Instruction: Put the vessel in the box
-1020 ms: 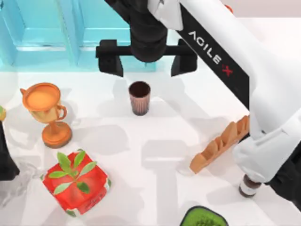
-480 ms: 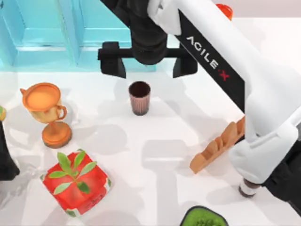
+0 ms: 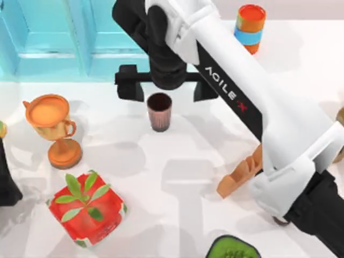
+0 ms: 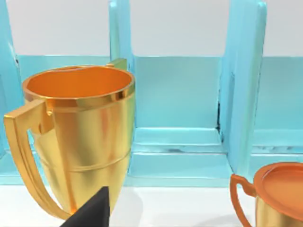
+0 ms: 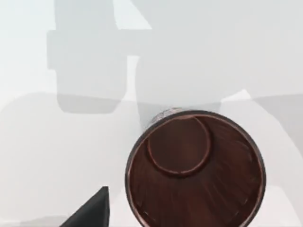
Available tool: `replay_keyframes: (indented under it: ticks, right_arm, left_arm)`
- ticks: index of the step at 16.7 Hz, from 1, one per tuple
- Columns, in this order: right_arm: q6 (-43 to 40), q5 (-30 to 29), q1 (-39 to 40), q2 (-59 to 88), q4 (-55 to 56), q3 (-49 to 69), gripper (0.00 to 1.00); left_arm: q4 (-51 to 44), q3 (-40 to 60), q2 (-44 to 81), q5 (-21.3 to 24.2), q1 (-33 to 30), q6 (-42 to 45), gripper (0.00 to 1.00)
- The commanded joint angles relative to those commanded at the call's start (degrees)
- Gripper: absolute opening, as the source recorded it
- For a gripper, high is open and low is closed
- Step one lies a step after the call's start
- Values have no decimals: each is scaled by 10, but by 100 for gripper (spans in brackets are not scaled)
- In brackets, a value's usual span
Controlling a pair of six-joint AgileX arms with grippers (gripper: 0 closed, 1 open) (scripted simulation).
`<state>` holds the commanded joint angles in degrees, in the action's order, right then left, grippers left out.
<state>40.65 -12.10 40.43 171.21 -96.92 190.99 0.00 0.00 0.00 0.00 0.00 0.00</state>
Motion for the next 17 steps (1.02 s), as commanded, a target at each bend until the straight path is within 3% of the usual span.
replay_keyframes:
  ticks: [9, 17]
  right_arm:
    - [-11, 1, -11, 81, 12, 71, 100]
    - [-11, 1, -11, 81, 12, 71, 40]
  left_arm:
    - [0, 0, 0, 0, 0, 0, 100]
    - [0, 0, 0, 0, 0, 0, 100]
